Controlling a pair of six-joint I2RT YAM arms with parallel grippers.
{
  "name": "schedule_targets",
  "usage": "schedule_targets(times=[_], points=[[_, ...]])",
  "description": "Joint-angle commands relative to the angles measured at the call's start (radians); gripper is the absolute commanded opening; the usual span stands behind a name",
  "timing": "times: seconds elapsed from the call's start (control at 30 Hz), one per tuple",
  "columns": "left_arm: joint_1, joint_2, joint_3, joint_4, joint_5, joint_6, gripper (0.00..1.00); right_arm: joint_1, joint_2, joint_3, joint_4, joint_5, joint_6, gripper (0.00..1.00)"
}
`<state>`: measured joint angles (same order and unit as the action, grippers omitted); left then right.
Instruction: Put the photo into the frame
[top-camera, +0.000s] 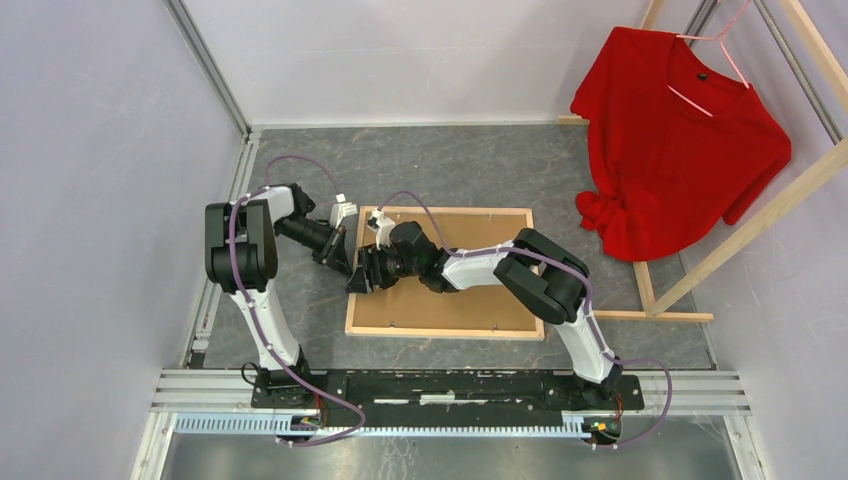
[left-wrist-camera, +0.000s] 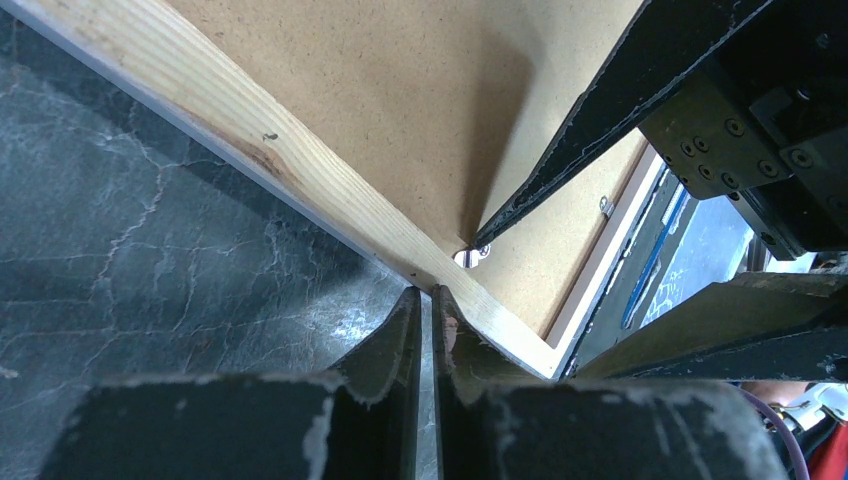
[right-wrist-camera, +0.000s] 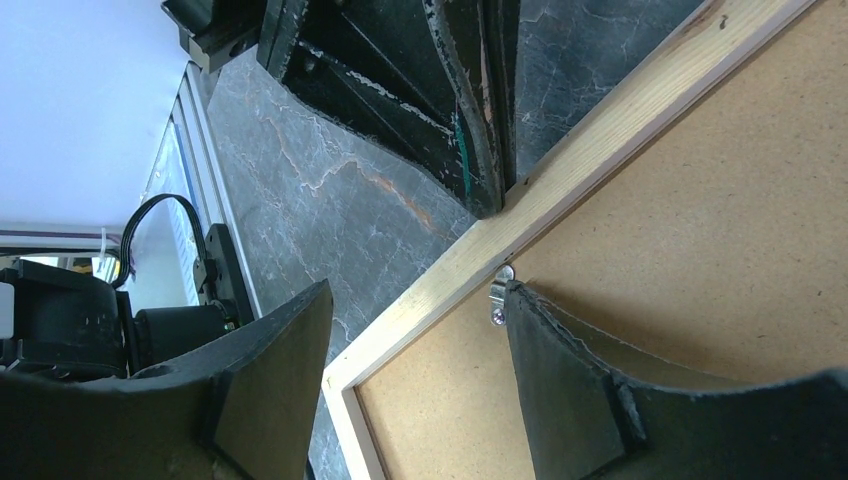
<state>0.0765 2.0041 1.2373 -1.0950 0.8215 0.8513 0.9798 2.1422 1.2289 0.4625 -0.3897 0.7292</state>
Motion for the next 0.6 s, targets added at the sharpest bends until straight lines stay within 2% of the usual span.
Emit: schedule_targets(times=[0.0,0.57], points=[[-0.006,0.017,0.016,0.042,0.001,0.004,0.12,0.02,0.041,0.028,-0.004,-0.032,0.007,0.7],[-0.005,0.014,0.017,0.042,0.002,0.004,0.11,0.02,0.091,0.069,-0.008,-0.123,0.009,0.68]])
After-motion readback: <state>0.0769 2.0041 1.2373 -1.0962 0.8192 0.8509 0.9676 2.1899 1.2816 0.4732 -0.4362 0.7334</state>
